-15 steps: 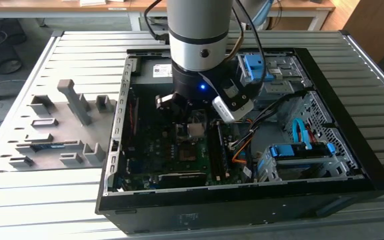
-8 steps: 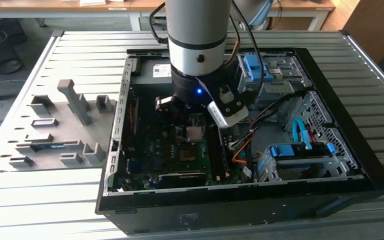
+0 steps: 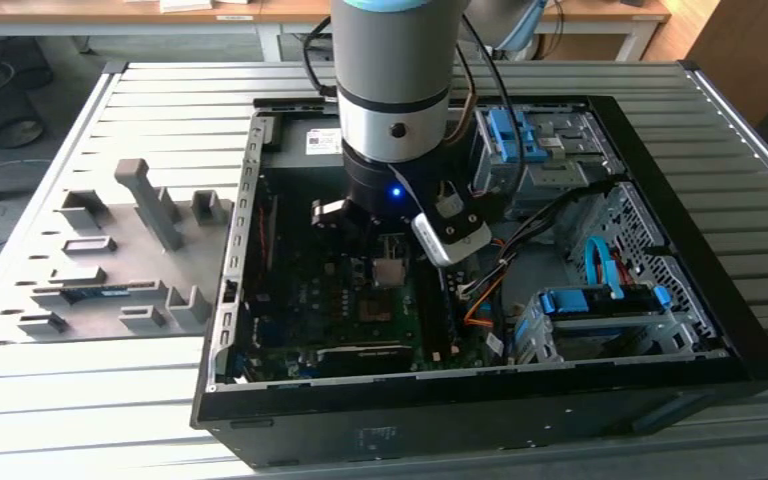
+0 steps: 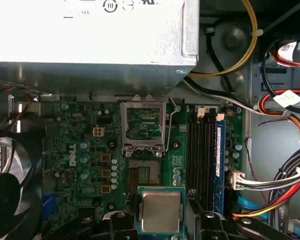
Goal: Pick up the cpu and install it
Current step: 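Place the cpu into insertion slot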
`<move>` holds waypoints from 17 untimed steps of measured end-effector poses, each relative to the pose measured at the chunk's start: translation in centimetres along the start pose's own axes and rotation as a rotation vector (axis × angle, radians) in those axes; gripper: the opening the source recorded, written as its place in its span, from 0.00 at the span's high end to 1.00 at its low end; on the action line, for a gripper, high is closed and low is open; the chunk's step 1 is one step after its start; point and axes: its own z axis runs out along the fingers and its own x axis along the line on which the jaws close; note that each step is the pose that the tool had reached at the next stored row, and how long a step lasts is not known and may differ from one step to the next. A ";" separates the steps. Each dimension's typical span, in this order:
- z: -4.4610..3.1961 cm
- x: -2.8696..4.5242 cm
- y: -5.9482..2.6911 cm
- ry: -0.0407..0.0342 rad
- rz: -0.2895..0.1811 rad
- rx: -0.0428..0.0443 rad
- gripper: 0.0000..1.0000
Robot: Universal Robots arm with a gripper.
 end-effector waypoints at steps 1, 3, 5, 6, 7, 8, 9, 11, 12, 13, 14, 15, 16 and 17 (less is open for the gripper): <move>0.10 0.00 0.00 0.0000 0.000 0.0001 0.53; 0.30 0.01 0.01 0.0000 0.000 0.0000 0.53; 0.49 0.02 0.01 0.0000 0.000 0.0000 0.53; 0.58 0.02 0.01 0.0000 0.000 0.0001 0.53; 0.68 0.02 0.01 0.0000 0.000 0.0000 0.53; 0.77 0.02 0.02 0.0000 0.000 0.0001 0.53; 0.86 0.02 0.02 0.0000 0.000 0.0000 0.53; 1.02 0.03 0.02 0.0000 0.000 0.0001 0.53; 1.10 0.03 0.02 0.0001 0.000 0.0002 0.53; 1.18 0.03 0.02 0.0000 0.000 0.0001 0.53; 1.26 0.03 0.03 0.0000 0.000 0.0000 0.53; 1.33 0.04 0.03 -0.0001 0.000 0.0000 0.53; 1.38 0.04 0.03 0.0000 0.000 0.0000 0.53; 1.43 0.04 0.03 0.0000 0.000 0.0001 0.53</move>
